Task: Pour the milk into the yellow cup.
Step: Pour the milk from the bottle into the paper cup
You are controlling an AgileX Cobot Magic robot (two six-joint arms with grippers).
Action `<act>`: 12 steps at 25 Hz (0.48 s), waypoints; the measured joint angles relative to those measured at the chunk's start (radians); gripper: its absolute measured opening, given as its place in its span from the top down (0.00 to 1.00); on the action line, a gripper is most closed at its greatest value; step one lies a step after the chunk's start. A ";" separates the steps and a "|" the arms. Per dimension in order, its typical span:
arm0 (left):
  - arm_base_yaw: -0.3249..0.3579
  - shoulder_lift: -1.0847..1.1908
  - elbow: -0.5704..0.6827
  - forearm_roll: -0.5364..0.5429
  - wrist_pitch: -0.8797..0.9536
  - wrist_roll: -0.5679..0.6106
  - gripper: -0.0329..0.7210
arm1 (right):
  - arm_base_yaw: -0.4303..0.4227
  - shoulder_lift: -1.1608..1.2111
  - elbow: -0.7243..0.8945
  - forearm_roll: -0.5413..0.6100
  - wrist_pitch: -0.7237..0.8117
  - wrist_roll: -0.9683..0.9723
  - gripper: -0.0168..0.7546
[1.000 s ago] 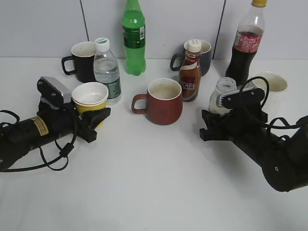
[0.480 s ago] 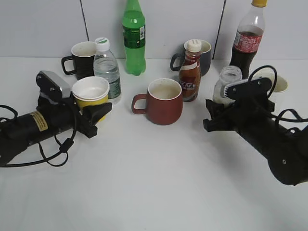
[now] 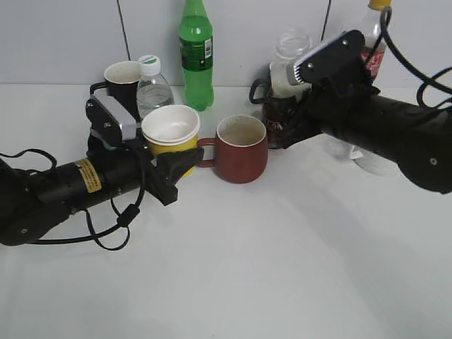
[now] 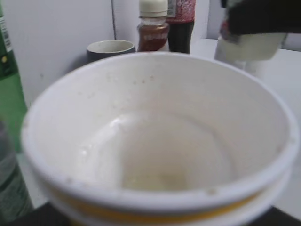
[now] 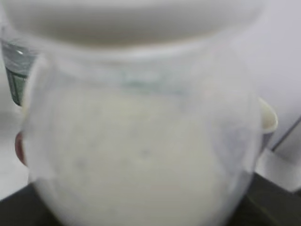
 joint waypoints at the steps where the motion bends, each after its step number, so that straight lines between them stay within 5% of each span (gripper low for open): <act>1: -0.010 0.000 0.000 -0.008 0.000 -0.002 0.45 | 0.000 0.000 -0.024 -0.031 0.036 -0.001 0.39; 12: -0.118 -0.001 -0.022 -0.054 0.003 -0.066 0.45 | 0.000 0.020 -0.175 -0.342 0.154 -0.166 0.39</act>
